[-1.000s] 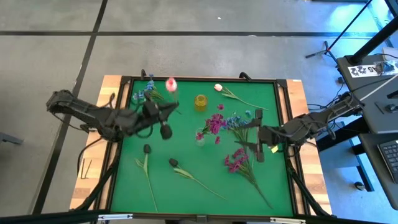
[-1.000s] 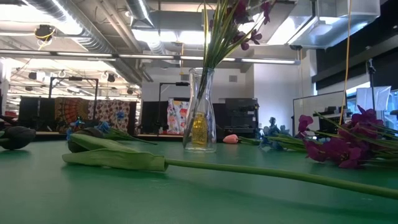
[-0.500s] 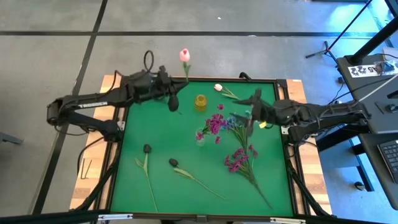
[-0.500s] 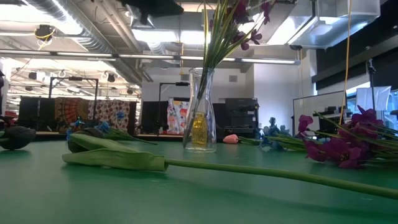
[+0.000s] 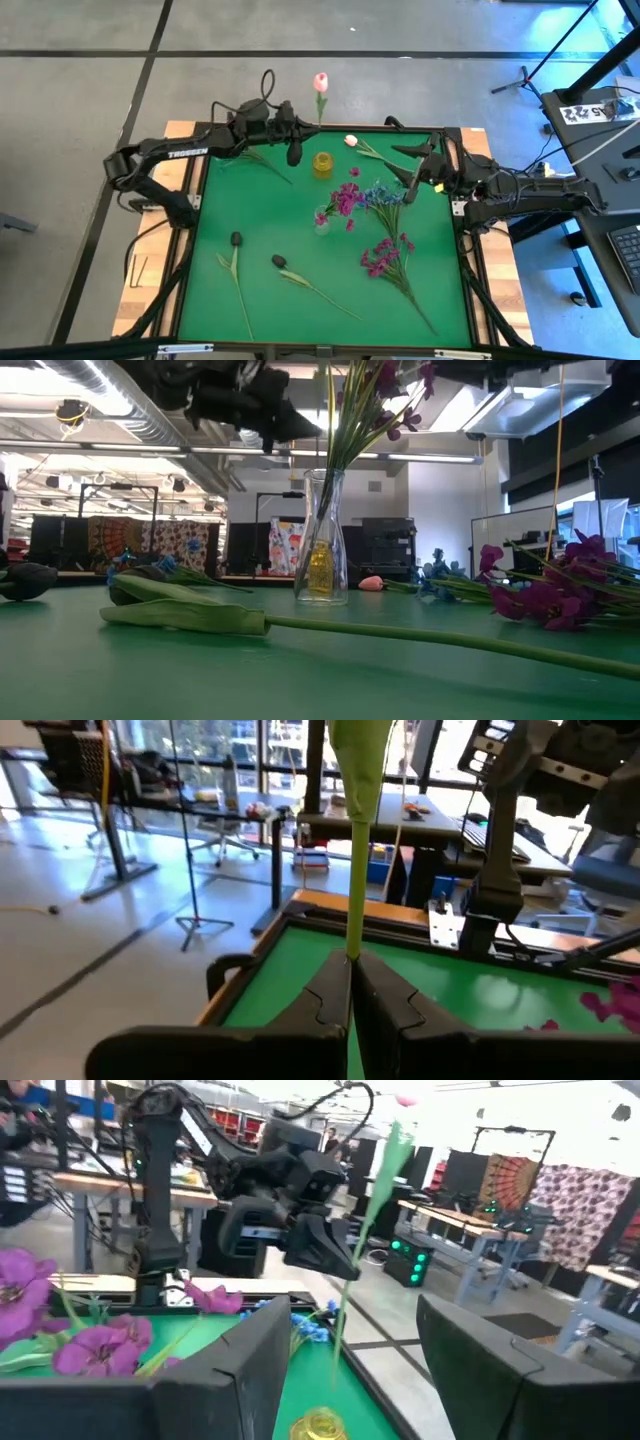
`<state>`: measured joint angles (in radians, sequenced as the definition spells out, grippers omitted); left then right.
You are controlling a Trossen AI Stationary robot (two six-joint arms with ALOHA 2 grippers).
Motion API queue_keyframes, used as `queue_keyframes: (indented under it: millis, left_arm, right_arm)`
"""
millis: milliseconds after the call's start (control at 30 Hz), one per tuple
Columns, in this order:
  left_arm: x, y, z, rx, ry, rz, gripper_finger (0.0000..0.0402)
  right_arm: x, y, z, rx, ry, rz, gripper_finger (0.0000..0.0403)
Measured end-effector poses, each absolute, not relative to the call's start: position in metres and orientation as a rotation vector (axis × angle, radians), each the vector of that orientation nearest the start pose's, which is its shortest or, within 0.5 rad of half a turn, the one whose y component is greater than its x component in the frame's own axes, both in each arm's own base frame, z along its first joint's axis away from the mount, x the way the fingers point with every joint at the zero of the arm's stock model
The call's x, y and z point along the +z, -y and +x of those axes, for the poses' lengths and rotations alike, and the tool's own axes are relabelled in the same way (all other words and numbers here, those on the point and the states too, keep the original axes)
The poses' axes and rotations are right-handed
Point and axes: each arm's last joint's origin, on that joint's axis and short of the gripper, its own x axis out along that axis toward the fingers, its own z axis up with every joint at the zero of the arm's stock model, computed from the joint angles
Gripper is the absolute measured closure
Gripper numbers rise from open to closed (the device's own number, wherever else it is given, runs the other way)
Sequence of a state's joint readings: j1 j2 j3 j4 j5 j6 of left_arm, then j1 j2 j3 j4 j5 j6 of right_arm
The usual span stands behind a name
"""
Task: Sort flowers into vase by color
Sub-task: Put the bottom pink flower into the yellow vase
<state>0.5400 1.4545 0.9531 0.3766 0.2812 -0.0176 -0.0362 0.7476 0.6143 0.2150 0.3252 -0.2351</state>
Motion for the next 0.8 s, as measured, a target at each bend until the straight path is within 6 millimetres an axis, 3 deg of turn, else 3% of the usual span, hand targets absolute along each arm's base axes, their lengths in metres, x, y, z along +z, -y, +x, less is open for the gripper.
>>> queue_keyframes:
  millis: [433, 800]
  left_arm:
    - [0.271, -0.163, 0.298, 0.197, -0.15, -0.09, 0.0401]
    - [0.27, -0.163, 0.297, 0.199, -0.157, -0.088, 0.0401]
  right_arm:
    - [0.284, 0.022, 0.167, -0.426, 0.123, -0.183, 0.0185]
    - [0.282, 0.022, 0.165, -0.422, 0.146, -0.16, 0.0185]
